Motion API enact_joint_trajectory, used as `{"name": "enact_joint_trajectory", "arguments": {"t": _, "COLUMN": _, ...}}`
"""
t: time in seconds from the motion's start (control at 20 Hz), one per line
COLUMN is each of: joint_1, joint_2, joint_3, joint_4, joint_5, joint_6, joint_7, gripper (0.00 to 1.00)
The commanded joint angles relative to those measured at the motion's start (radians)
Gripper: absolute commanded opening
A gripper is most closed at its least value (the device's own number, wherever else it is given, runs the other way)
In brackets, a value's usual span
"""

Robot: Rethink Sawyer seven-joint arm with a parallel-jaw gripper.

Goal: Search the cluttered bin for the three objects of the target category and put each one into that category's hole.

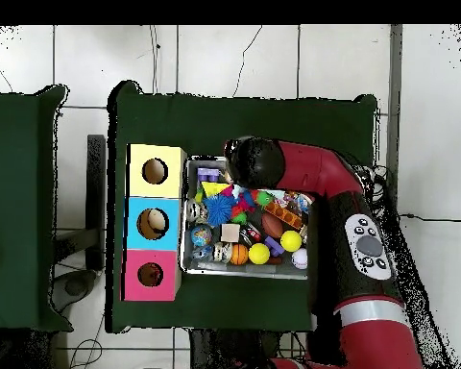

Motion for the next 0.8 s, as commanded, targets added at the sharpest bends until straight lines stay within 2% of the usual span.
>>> {"name": "enact_joint_trajectory", "arguments": {"t": 0.05, "joint_1": 0.025, "joint_2": 0.030, "joint_3": -0.022, "joint_4": 0.128, "joint_5": 0.041, "joint_6": -0.037, "joint_7": 0.244, "gripper": 0.00}}
{"name": "enact_joint_trajectory", "arguments": {"t": 0.45, "joint_1": 0.065, "joint_2": 0.033, "joint_3": -0.040, "joint_4": 0.147, "joint_5": 0.078, "joint_6": -0.061, "joint_7": 0.274, "gripper": 0.00}}
{"name": "enact_joint_trajectory", "arguments": {"t": 0.8, "joint_1": 0.075, "joint_2": 0.041, "joint_3": -0.049, "joint_4": 0.138, "joint_5": 0.103, "joint_6": -0.042, "joint_7": 0.229, "gripper": 0.00}}
